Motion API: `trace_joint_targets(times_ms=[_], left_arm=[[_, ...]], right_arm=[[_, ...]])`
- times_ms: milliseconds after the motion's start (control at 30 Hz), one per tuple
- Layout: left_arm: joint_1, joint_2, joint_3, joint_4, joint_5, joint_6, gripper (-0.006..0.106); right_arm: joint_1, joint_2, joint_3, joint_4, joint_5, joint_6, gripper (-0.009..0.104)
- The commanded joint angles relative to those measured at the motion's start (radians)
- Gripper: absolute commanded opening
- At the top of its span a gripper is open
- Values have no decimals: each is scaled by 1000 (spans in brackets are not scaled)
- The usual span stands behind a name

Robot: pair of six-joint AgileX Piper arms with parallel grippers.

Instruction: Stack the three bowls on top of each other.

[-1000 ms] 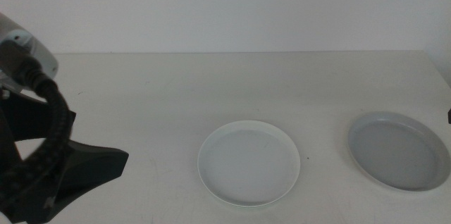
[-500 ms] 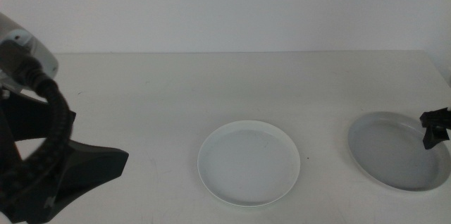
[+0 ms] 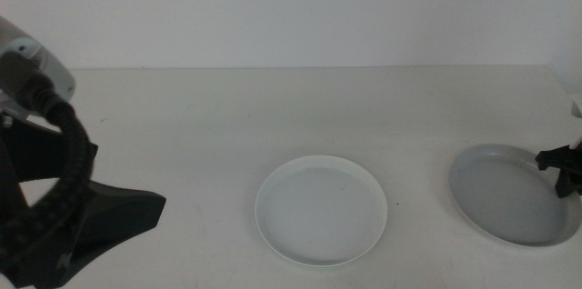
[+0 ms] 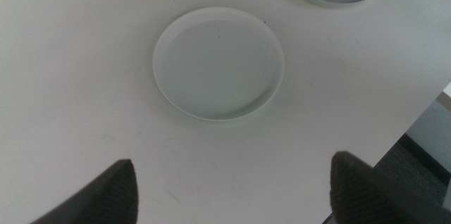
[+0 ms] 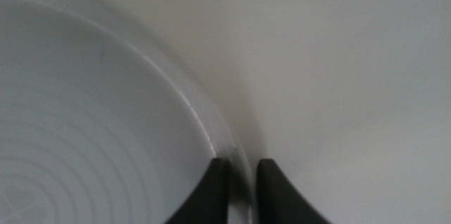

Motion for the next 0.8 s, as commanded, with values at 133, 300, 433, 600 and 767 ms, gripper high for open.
trace_joint_targets(times_ms=[133,300,433,600,767], left_arm=[[-7,-4,-28,-17,-63,-6,105],[-7,-4,-28,-17,-63,-6,105],[-7,-4,-28,-17,-63,-6,105],[-7,-4,-28,-17,-63,-6,105],[-7,-4,-28,-17,-63,-6,105]], right_arm=[[-7,-93,-20,-11,33,-9,-1],[-6,-217,-20,61,86,-1,-1],[7,-333,-21,143,128,37,-1],[98,-398,-59,162,200,57,-1],[256,-392,-131,161,249,139,-1]])
